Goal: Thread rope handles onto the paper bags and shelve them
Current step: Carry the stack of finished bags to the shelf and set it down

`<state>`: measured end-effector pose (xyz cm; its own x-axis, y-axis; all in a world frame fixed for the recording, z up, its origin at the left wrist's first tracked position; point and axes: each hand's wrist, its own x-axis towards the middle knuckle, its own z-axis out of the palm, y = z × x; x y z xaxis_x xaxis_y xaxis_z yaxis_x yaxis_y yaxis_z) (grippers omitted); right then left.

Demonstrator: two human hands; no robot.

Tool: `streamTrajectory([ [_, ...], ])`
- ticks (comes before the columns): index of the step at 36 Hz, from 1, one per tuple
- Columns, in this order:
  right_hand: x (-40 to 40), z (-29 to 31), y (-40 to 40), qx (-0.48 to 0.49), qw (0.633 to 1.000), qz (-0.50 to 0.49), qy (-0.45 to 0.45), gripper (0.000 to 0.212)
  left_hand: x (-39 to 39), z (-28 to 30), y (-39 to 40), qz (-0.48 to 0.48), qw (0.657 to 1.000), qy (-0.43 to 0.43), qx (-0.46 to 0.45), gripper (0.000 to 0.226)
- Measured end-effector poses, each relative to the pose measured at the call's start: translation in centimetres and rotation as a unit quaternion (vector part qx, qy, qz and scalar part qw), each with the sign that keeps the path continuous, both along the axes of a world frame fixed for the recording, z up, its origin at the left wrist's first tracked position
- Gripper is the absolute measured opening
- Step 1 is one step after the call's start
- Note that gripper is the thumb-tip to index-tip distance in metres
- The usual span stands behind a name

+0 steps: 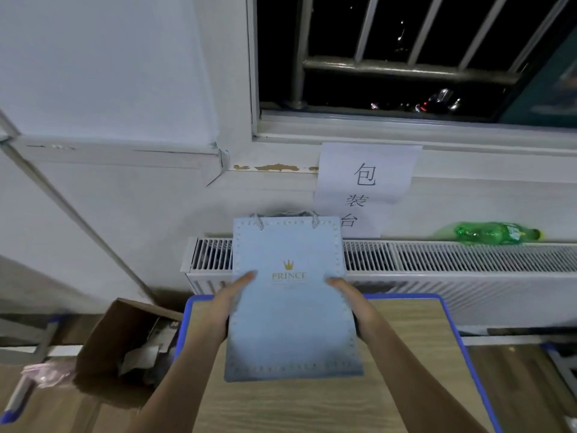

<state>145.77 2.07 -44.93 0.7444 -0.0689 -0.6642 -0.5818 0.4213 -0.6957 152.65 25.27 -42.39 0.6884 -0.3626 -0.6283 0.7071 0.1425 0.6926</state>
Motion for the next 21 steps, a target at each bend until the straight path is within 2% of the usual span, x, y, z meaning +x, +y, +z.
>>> streamTrajectory([
  [4,-2.5,0.3,0.5,0.047,0.998,-0.035,-0.003,0.047,-3.0,3.3,-0.7,0.013,0.999,-0.022,0.038,0.014],
  [6,-3.9,0.3,0.4,0.06,0.997,-0.04,-0.019,0.047,-2.9,0.9,-0.7,0.01,0.999,-0.027,0.037,0.018],
  [8,-5.1,0.5,0.3,0.071,0.995,-0.063,-0.033,0.044,-2.2,-1.8,-1.1,-0.025,0.999,-0.005,-0.021,0.052],
  [10,-6.3,0.7,0.1,0.071,0.991,-0.096,-0.052,0.048,-1.7,-3.4,-2.0,-0.028,0.999,-0.006,-0.037,0.085],
  [11,-6.8,0.9,-0.1,0.068,0.989,-0.113,-0.066,0.054,-2.2,-2.0,-2.9,-0.048,0.999,-0.016,-0.016,0.085],
  [12,-7.4,1.1,-0.3,0.066,0.987,-0.125,-0.077,0.061,-2.5,-1.1,-3.9,-0.047,0.998,-0.031,-0.013,0.07],
  [14,-8.4,1.6,-0.9,0.064,0.984,-0.145,-0.086,0.075,-2.8,0.2,-5.5,-0.026,0.999,-0.031,-0.023,0.026],
  [15,-9.0,1.8,-1.3,0.058,0.981,-0.16,-0.09,0.079,-3.0,0.7,-6.4,-0.035,0.999,-0.03,-0.011,0.025],
  [18,-10.8,2.1,-2.7,0.063,0.972,-0.198,-0.113,0.058,-2.2,-1.8,-8.7,-0.107,0.993,-0.049,0.009,0.086],
  [20,-12.3,2.1,-3.9,0.062,0.968,-0.21,-0.123,0.047,-1.0,-5.6,-10.4,-0.158,0.986,-0.043,-0.004,0.102],
  [21,-13.0,2.2,-4.5,0.048,0.967,-0.216,-0.124,0.046,-1.5,-4.6,-11.2,-0.174,0.984,-0.04,-0.004,0.103],
])
